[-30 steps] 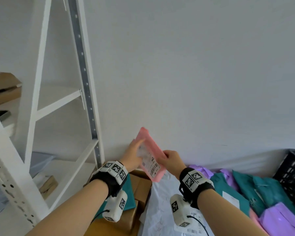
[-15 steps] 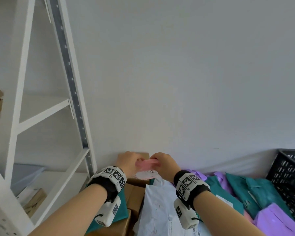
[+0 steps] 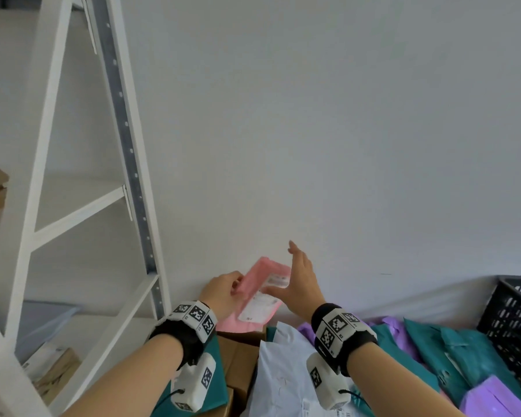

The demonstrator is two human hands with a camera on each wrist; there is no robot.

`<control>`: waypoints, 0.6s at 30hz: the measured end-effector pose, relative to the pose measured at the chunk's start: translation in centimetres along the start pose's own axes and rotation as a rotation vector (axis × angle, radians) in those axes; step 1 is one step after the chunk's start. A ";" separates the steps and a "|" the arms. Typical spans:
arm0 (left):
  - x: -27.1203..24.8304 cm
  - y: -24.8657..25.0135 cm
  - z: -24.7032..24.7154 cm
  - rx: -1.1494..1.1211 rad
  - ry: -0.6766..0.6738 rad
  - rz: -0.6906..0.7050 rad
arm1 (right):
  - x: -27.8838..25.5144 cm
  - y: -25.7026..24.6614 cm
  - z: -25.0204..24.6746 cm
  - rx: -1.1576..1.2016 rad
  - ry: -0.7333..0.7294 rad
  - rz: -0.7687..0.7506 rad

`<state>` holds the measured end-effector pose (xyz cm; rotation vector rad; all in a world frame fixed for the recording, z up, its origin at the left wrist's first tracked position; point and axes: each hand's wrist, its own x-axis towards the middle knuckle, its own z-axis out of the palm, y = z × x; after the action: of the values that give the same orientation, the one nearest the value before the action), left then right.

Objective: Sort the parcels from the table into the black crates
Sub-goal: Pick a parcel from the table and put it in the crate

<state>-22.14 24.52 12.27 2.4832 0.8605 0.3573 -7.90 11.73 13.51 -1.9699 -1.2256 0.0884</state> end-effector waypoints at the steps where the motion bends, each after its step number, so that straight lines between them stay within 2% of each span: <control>1: 0.1 -0.1 -0.2 -0.088 0.019 -0.040 | 0.0 0.1 -0.2 -0.015 0.022 0.016; 6: 0.2 -0.5 -1.2 -0.384 0.038 -0.103 | -0.3 0.7 -0.4 0.115 0.039 0.159; 11: 0.0 -0.3 -2.0 -0.614 -0.045 -0.096 | -0.6 1.1 -0.8 0.517 -0.071 0.322; 15: -0.3 0.6 -2.6 -0.763 -0.081 -0.094 | -0.6 1.2 -1.3 0.694 -0.154 0.347; 18: -0.2 1.0 -3.0 -0.785 -0.081 -0.091 | -0.7 0.9 -1.7 0.838 -0.209 0.330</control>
<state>-23.00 24.77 15.32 1.7148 0.6315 0.4529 -6.82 9.99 13.85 -1.4017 -0.7722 0.8490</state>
